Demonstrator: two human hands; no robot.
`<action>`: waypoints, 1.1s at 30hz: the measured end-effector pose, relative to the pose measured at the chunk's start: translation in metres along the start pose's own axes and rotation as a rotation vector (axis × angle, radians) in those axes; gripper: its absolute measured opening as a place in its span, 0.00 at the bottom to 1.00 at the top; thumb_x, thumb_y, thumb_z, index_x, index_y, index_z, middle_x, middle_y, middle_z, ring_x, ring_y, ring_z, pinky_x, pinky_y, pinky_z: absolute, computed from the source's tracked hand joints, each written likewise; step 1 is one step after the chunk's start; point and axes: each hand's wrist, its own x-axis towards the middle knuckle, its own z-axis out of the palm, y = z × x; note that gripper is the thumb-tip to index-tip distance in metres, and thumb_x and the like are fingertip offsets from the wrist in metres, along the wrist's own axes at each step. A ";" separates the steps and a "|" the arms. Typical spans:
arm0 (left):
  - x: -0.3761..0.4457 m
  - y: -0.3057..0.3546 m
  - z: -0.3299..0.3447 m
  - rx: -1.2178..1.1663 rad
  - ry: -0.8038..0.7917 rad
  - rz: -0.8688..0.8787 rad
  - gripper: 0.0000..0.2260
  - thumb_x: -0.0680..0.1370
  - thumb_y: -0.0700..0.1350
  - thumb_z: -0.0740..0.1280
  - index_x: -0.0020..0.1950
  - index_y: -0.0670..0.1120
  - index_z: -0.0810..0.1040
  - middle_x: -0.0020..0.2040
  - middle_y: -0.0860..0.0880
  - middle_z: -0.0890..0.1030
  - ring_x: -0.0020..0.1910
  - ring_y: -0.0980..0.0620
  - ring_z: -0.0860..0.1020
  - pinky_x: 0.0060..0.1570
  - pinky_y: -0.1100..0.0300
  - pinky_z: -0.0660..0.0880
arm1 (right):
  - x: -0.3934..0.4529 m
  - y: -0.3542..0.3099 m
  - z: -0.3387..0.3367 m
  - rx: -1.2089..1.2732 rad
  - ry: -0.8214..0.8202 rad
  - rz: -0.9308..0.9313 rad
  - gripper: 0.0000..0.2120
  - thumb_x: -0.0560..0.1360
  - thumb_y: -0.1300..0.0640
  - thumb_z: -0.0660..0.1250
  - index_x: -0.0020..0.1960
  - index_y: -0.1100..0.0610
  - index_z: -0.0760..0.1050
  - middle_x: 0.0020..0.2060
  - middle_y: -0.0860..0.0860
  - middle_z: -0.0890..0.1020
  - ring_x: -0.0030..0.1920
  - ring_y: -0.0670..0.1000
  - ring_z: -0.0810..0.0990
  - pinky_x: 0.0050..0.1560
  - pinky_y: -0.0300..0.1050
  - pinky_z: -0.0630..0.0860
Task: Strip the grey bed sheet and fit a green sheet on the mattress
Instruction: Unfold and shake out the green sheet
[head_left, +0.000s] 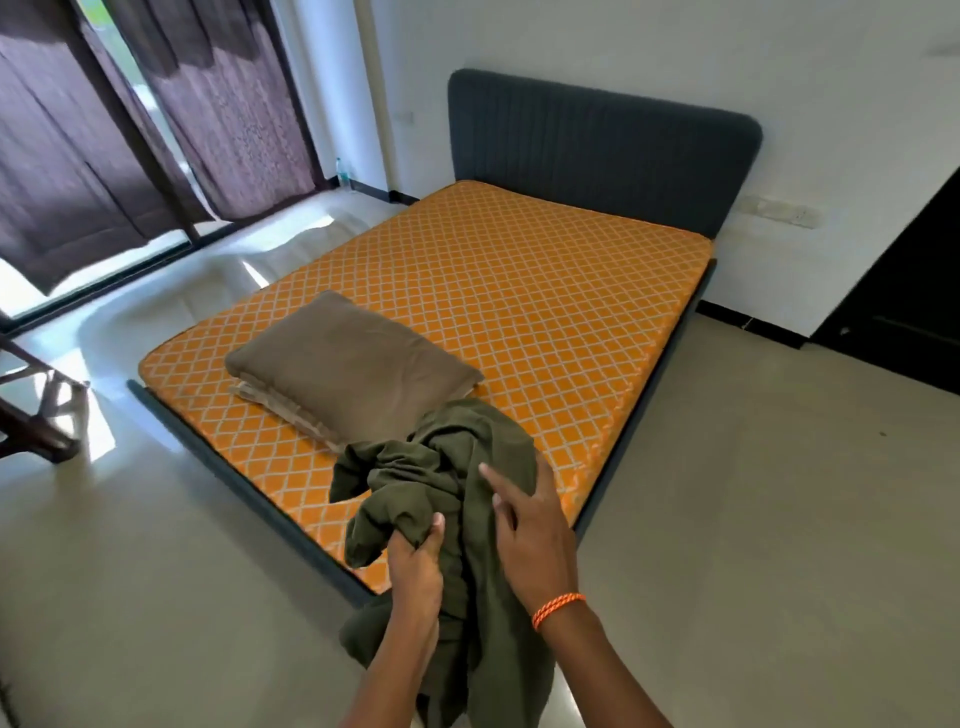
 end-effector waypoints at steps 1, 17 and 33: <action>-0.011 -0.003 0.023 -0.037 0.011 -0.001 0.06 0.82 0.37 0.70 0.57 0.45 0.82 0.59 0.40 0.84 0.63 0.36 0.81 0.66 0.37 0.76 | 0.005 0.016 -0.015 -0.009 -0.028 -0.024 0.19 0.84 0.52 0.64 0.70 0.33 0.74 0.81 0.46 0.57 0.73 0.47 0.72 0.60 0.37 0.79; -0.031 0.004 0.284 -0.130 0.005 0.032 0.11 0.84 0.40 0.68 0.66 0.42 0.79 0.62 0.44 0.84 0.63 0.45 0.82 0.65 0.44 0.78 | 0.146 0.162 -0.170 -0.244 -0.114 0.044 0.45 0.74 0.24 0.60 0.83 0.49 0.59 0.82 0.47 0.52 0.79 0.51 0.60 0.71 0.57 0.73; 0.173 0.080 0.509 -0.179 0.015 0.092 0.12 0.83 0.41 0.69 0.67 0.47 0.79 0.64 0.48 0.83 0.64 0.48 0.82 0.67 0.41 0.77 | 0.475 0.246 -0.196 -0.407 -0.296 -0.003 0.23 0.80 0.43 0.62 0.71 0.53 0.71 0.68 0.54 0.70 0.63 0.59 0.74 0.58 0.55 0.76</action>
